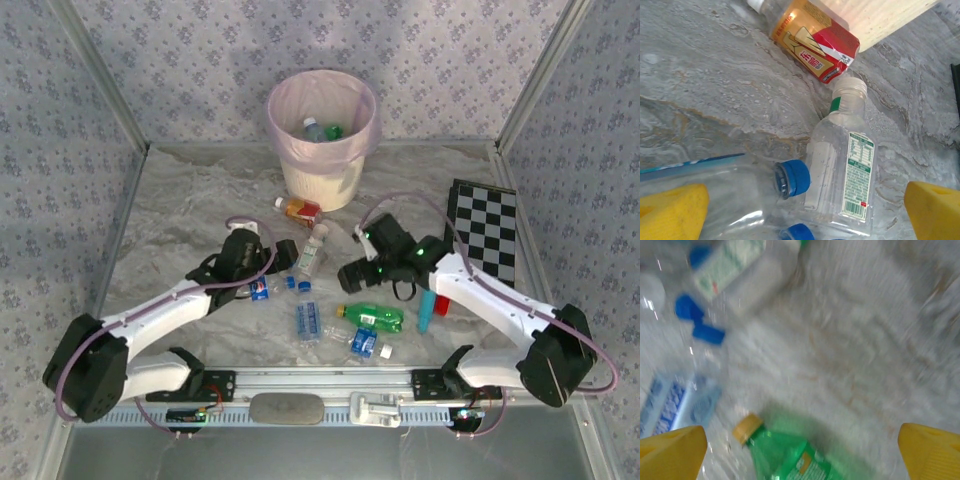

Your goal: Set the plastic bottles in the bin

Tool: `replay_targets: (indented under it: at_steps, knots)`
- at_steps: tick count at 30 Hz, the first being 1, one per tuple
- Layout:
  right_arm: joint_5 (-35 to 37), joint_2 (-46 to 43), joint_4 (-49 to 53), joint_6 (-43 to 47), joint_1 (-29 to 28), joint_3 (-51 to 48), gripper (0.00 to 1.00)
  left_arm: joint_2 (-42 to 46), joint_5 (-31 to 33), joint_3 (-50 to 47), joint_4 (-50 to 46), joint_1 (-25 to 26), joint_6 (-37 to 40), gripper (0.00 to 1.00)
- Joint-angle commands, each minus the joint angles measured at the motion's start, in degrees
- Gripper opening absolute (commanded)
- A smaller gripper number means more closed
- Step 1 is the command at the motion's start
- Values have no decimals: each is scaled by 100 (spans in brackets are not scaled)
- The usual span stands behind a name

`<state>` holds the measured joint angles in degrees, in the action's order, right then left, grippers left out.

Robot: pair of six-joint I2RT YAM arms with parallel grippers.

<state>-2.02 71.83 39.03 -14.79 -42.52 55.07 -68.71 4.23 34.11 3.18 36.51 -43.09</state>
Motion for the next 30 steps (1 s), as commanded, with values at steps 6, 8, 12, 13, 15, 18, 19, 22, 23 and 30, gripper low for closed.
replay_targets:
  at_steps: [6, 8, 12, 13, 15, 18, 19, 22, 23, 30]
  knots:
    - [409, -183, 896, -396, -732, -460, 100, -362, 97, 542, 182, 141, 51, 100]
    - [482, -179, 1020, -468, -773, -534, 100, -371, 156, 530, 207, 154, 19, 100]
    - [764, -149, 1159, -691, -795, -655, 100, -369, 182, 500, 197, 189, -29, 100]
    - [786, -147, 1134, -684, -793, -688, 100, -371, 176, 500, 177, 196, -30, 100]
    - [769, -138, 1045, -684, -793, -757, 100, -358, 174, 498, 115, 205, -23, 100]
    - [723, -82, 1024, -697, -771, -794, 100, -294, 201, 483, 60, 207, -13, 100]
    - [723, -55, 1020, -699, -769, -793, 100, -269, 224, 468, 51, 203, -4, 100]
    - [740, 66, 1028, -710, -763, -761, 100, -205, 287, 421, 51, 207, -15, 100]
    - [745, 97, 1012, -701, -758, -764, 100, -188, 290, 406, 51, 207, -23, 100]
    - [785, 309, 893, -653, -740, -767, 100, -70, 333, 333, 8, 207, -56, 100]
